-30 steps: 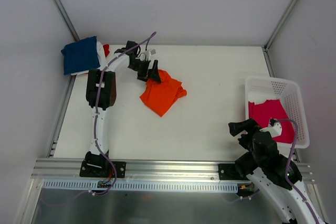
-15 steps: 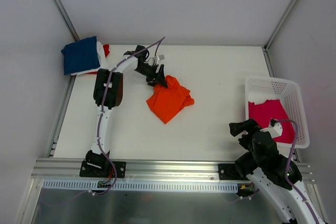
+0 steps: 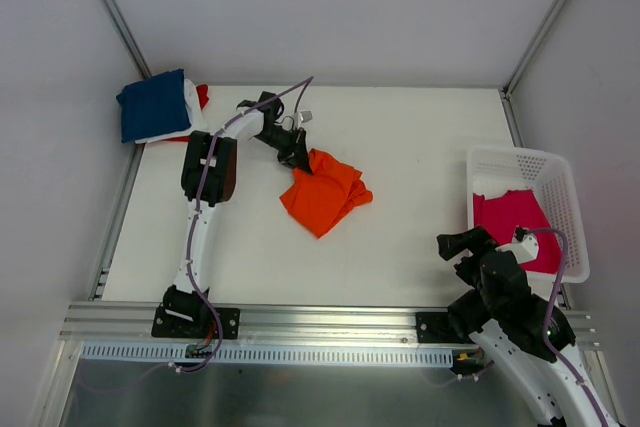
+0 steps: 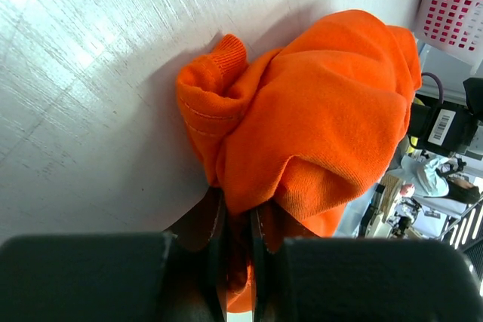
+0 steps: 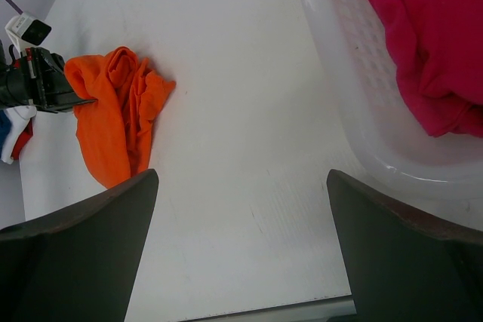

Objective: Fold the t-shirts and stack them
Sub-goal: Neatly place the folded tshirt to the corner

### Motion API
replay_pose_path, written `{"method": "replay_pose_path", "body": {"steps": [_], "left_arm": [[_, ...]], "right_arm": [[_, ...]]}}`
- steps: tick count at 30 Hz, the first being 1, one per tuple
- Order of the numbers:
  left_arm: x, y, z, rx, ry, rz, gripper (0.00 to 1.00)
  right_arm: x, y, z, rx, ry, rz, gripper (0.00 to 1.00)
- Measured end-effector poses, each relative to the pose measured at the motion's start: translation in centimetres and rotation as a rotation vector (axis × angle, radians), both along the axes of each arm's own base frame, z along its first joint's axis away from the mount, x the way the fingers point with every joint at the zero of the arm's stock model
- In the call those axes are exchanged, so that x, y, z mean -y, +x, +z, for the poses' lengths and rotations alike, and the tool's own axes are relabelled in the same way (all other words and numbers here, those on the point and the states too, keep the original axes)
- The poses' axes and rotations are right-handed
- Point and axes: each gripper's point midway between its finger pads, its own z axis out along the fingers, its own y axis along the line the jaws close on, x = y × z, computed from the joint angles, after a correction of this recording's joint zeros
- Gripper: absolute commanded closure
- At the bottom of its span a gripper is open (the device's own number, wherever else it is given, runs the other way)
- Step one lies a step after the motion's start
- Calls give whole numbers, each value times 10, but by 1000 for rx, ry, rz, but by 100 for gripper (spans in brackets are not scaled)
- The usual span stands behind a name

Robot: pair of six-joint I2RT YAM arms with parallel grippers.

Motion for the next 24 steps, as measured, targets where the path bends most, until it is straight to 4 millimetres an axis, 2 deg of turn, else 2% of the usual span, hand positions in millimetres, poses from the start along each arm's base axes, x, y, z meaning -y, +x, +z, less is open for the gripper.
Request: {"method": "replay_pose_path", "body": {"steps": [4,8,11,15,18,21,24], "left_arm": [[-1,1,3,7,11,3,100],[-5,5,20,53,42,13,100],[-9,13,52,142,63,30,100],[-20,29,111,303,73,75,100],[-38,38,157,423,82,128,100],[-55,42,179,488,117,173,100],[-69,49,179,518,182,210,100]], "right_arm": [[0,0,0,0,1,-1,0],[0,0,0,0,1,-2,0],[0,0,0,0,1,-2,1],[0,0,0,1,2,-1,0],[0,0,0,2,3,0,0],[-2,1,1,5,8,4,1],[-5,2,3,10,18,16,1]]}}
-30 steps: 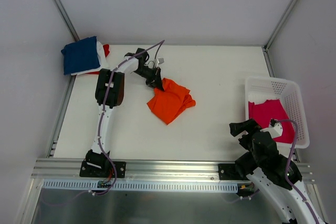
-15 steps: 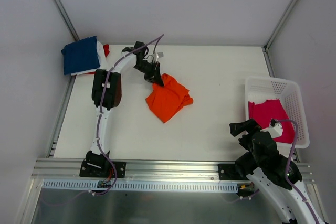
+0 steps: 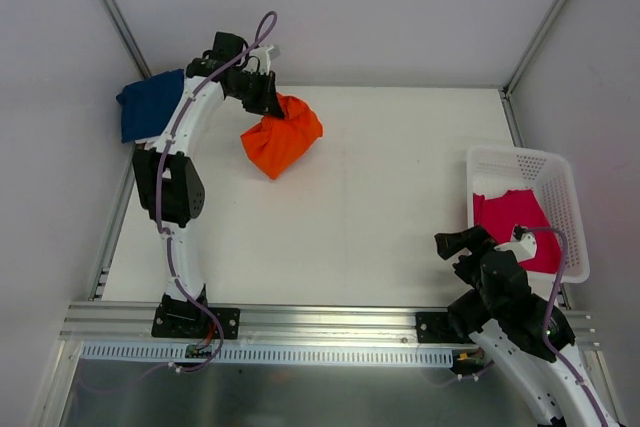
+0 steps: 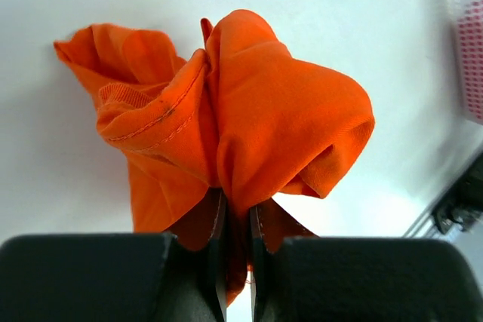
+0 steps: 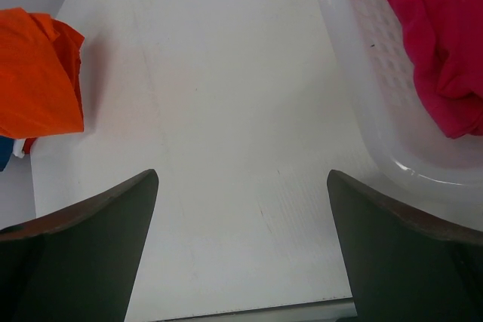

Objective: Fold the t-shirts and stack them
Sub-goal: Neatly place the folded tshirt to the corner

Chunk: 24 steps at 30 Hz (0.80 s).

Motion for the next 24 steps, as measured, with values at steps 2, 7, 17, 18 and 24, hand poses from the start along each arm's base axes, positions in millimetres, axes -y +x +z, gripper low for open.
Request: {"method": "replay_pose_path", "body": {"steps": [2,7,17,18,24], "left_arm": [[-8,4,-6,7,51,27,100],[-33,14,-17,28,159,94,100],[-143,53,-7,59,209,346,100],[-157,56,-6,64,213,377,100],[-197,67,-9,57,210,463,100]], "right_arm": [[-2,0,1,4,7,6,1],[-9,2,6,16,28,31,1],[-28,6,2,-40,5,120,0],[-30,7,2,-36,10,126,0],[-43,10,-20,-74,12,169,1]]}}
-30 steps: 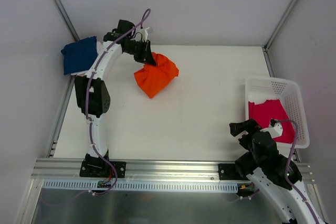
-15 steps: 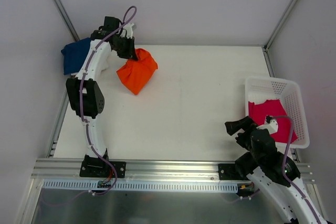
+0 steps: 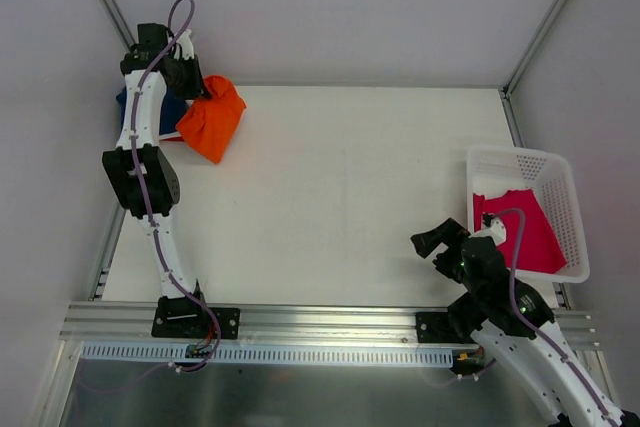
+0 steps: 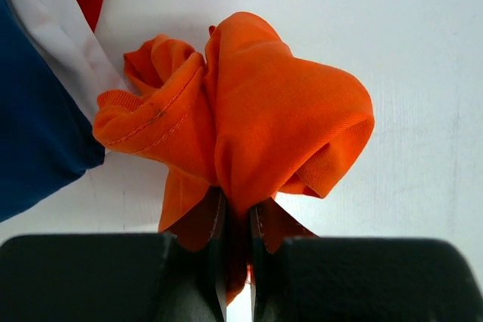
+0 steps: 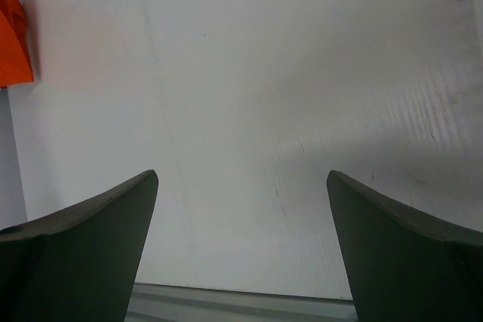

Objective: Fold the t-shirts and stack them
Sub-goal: Neatly place the folded tshirt to the corner

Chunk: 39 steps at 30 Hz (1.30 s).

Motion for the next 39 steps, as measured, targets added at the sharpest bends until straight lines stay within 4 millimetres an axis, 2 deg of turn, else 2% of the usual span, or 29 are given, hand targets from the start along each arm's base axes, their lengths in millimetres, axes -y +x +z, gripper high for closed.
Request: {"method": "replay_pose_path", "body": {"steps": [3,9,15,19,25,27,31,39], "left_arm": [[-5,6,2,14,-3,7,100],[-15,29,22,97,-1,18,100],[-33,35,30,133,4,52,100],[-52,38,36,151,-17,93,100],[-102,38,46,185,-49,192,100],[-112,37,49,191,-50,216,100],[-113,38,54,201,-46,226,100],[-116,42,57,207,13,272,100]], "right_arm": [[-7,1,-14,-44,-16,25,1],[-20,3,-40,-109,-25,72,1],[-28,3,-61,-142,-17,99,1],[-30,3,-69,-164,-24,103,1],[-33,5,-75,-194,-42,109,0],[-34,5,-78,-208,-47,114,1],[-37,5,-83,-213,-42,121,0],[-44,13,-81,-164,-5,128,0]]}}
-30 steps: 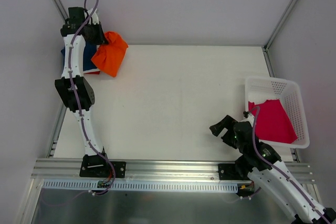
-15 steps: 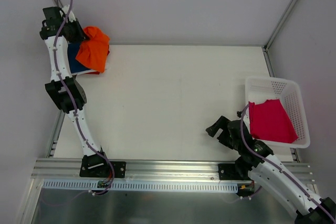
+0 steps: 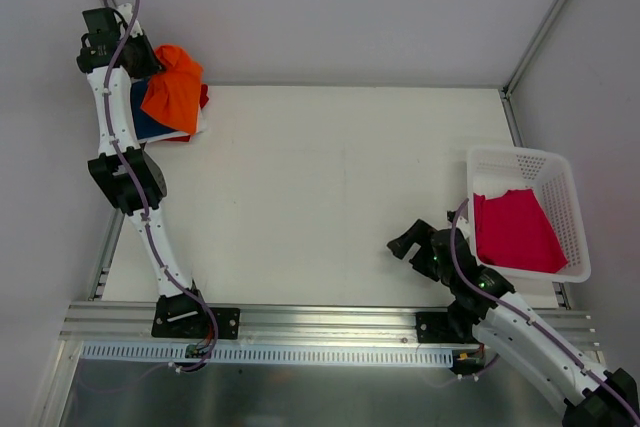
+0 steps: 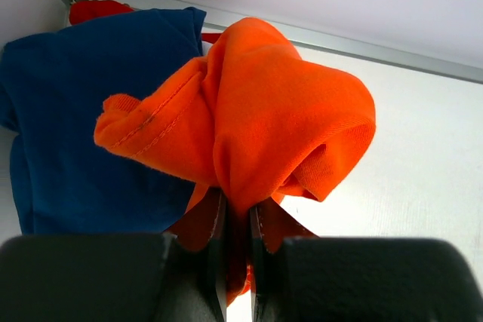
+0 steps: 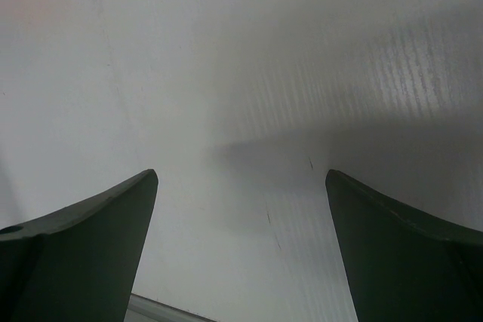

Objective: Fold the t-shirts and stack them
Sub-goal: Neatly place the folded tshirt to the corner

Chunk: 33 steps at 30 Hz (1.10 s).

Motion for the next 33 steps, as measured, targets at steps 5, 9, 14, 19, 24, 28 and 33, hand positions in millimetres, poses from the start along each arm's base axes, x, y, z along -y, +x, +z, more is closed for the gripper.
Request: {"method": "replay_pose_path", "body": {"steps": [5,9,14,19,24,28,33], "left_arm": [[-8,1,5,8,18,48,100],[-17,3,18,36,53,89,100],[-32,5,27,54,105,158,100],[-47,10,11,29,143,216,100],[-60,18,-28,-39,166,252,100],[-78,22,-63,-99,206,311,100],[-106,16,-93,-168,257,400,100]], "right_arm": [[-1,2,0,10,8,0,1],[-5,7,1,34,30,-3,1],[-10,13,1,39,41,-2,1],[-13,15,2,42,48,2,1],[-15,14,2,40,53,9,0],[-15,13,2,37,54,12,1],[-15,13,1,35,54,13,1]]}}
